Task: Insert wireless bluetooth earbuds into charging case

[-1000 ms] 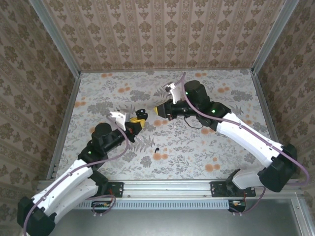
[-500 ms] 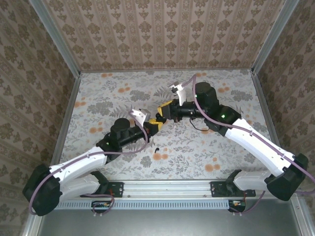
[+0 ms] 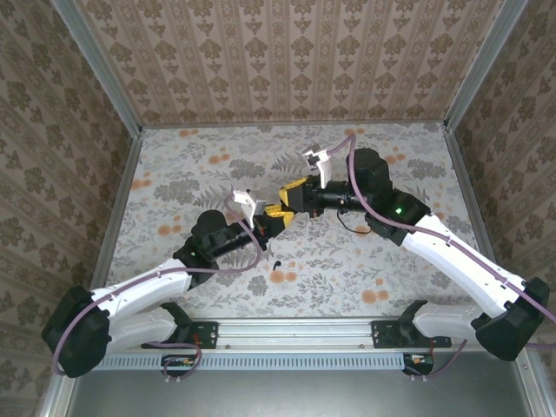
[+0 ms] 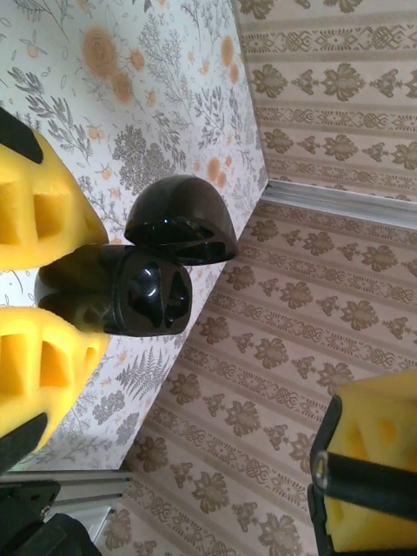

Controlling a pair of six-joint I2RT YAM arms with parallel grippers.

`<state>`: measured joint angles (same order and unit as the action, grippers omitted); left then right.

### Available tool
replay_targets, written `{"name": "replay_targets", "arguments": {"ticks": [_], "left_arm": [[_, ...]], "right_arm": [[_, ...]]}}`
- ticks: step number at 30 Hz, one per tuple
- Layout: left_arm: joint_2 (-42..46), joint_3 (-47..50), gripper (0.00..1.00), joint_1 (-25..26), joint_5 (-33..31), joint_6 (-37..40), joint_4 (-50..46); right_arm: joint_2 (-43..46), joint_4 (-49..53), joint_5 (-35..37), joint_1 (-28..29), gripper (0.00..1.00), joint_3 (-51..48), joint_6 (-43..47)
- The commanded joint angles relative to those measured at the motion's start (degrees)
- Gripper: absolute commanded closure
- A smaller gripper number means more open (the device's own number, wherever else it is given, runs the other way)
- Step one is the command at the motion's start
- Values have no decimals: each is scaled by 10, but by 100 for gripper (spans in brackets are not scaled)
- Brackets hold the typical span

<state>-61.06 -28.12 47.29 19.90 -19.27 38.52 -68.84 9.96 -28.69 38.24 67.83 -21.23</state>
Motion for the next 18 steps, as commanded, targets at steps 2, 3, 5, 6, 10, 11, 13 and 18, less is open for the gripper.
{"name": "replay_targets", "arguments": {"ticks": [2,3,5,6,10,11,13,18], "left_arm": [[-9,8,100,5,20,8,52],[-10,7,100,5,21,8,52],[-11,6,100,5,21,9,51],[-11,5,100,6,21,9,51],[-7,6,100,8,18,7,51],[-6,6,100,8,18,8,51],[-4,6,100,9,18,7,51],[-2,5,100,10,19,11,50]], "right_arm": [[8,-36,-14,2,81,-15,-6],[8,-39,-14,1,81,-17,-5],[5,-42,-15,2,81,-20,-2],[4,-41,-15,1,82,-20,0],[4,-22,-11,2,82,-21,26],[6,-17,-8,2,82,-24,33],[10,-13,1,2,82,-32,45],[20,-20,10,2,82,-50,64]]}}
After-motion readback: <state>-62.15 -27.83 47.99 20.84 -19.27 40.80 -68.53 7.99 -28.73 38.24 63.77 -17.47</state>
